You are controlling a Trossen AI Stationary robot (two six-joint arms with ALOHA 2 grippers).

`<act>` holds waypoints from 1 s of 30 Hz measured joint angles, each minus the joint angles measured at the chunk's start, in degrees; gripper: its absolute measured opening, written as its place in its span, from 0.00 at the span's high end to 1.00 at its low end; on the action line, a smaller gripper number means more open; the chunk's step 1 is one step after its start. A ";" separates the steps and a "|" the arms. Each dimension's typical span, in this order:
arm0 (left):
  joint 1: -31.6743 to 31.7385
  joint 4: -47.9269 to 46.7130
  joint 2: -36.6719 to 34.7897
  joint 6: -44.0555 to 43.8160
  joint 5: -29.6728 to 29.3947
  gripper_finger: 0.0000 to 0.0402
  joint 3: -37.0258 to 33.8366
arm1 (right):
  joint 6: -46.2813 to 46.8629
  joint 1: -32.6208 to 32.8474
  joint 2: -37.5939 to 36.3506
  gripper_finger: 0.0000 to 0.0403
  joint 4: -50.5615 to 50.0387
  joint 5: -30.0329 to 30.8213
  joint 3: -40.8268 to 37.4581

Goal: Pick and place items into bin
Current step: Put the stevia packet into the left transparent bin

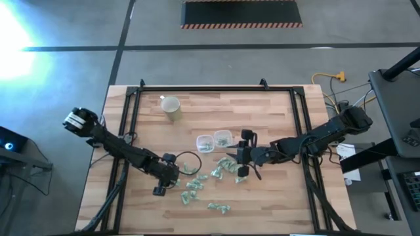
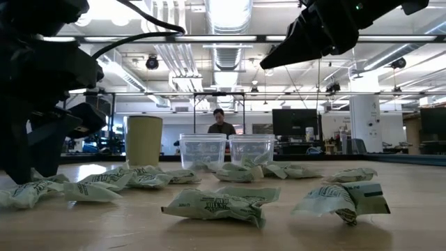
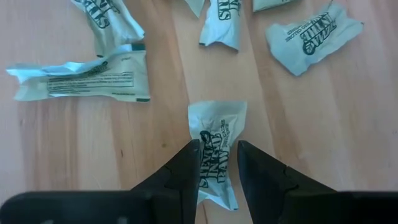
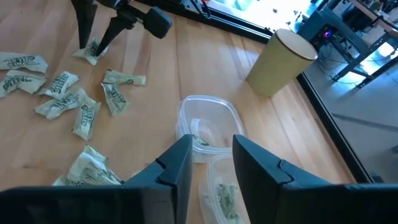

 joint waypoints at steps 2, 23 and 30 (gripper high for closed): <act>0.01 -0.22 -0.25 0.21 -0.59 0.78 -0.05 | 0.15 0.00 0.00 0.75 -0.02 0.00 0.00; 0.10 -0.54 -2.05 8.14 -6.92 0.98 1.29 | 0.29 0.00 0.00 0.78 -0.34 0.00 0.02; 0.10 0.48 -5.65 15.05 -21.87 0.98 2.86 | 0.13 0.00 0.02 0.79 -0.35 0.00 0.02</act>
